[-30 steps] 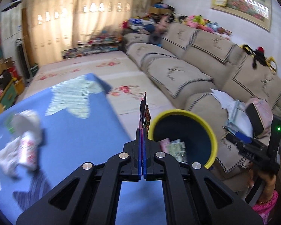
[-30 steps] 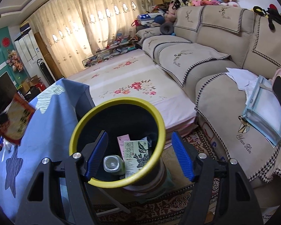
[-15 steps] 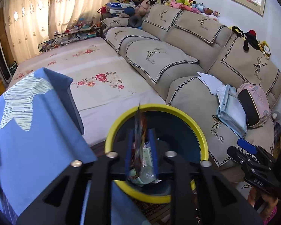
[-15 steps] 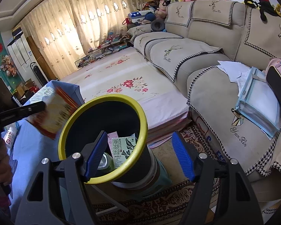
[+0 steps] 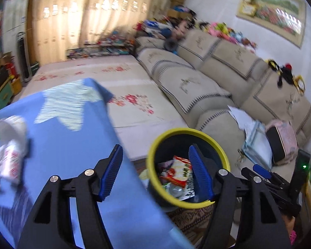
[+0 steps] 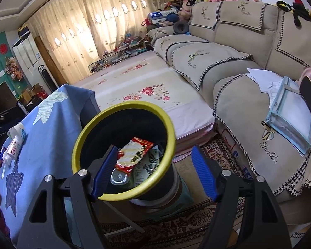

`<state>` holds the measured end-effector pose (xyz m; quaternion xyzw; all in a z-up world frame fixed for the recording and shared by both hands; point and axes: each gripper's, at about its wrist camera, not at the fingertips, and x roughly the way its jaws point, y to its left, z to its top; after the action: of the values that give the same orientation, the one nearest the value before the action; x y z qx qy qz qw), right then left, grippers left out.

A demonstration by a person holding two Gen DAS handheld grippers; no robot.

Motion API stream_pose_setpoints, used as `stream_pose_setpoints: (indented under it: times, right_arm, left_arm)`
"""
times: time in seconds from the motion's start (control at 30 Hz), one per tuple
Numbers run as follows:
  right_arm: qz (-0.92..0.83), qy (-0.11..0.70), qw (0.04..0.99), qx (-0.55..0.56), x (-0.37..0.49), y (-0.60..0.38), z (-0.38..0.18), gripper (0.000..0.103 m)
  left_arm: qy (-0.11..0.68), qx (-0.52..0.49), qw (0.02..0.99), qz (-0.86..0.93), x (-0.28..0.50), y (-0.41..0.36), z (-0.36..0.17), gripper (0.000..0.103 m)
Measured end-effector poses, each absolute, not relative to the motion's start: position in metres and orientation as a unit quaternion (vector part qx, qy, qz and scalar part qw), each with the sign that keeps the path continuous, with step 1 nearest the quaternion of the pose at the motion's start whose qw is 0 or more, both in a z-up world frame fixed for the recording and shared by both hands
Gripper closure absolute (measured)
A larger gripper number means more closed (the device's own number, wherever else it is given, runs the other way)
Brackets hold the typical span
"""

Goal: Collect trash
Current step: 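Carry the snack wrapper with the left gripper over the bin and release, then move both grippers back over the table toward the white supplement bottle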

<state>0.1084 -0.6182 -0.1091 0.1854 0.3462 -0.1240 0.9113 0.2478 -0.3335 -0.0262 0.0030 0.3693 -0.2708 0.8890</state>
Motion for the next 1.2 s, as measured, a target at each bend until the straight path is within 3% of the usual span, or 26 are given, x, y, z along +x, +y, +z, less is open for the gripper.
stream_pose_setpoints:
  times: [0.37, 0.63, 0.97, 1.2]
  right_arm:
    - [-0.014, 0.359, 0.923, 0.134, 0.164, -0.515, -0.097, 0.031]
    - [0.125, 0.361, 0.921, 0.070, 0.211, -0.386, -0.075, 0.031]
    - [0.177, 0.354, 0.915, 0.074, 0.259, -0.248, -0.059, 0.031]
    - [0.126, 0.390, 0.909, 0.075, 0.297, -0.205, -0.081, 0.031]
  left_arm:
    - [0.353, -0.067, 0.925, -0.123, 0.201, -0.147, -0.010, 0.027]
    - [0.334, -0.071, 0.940, -0.022, 0.169, -0.043, -0.022, 0.026]
    - [0.335, -0.106, 0.936, 0.004, 0.155, 0.019, -0.035, 0.026]
    - [0.338, -0.107, 0.935, -0.010, 0.152, 0.034, -0.043, 0.026]
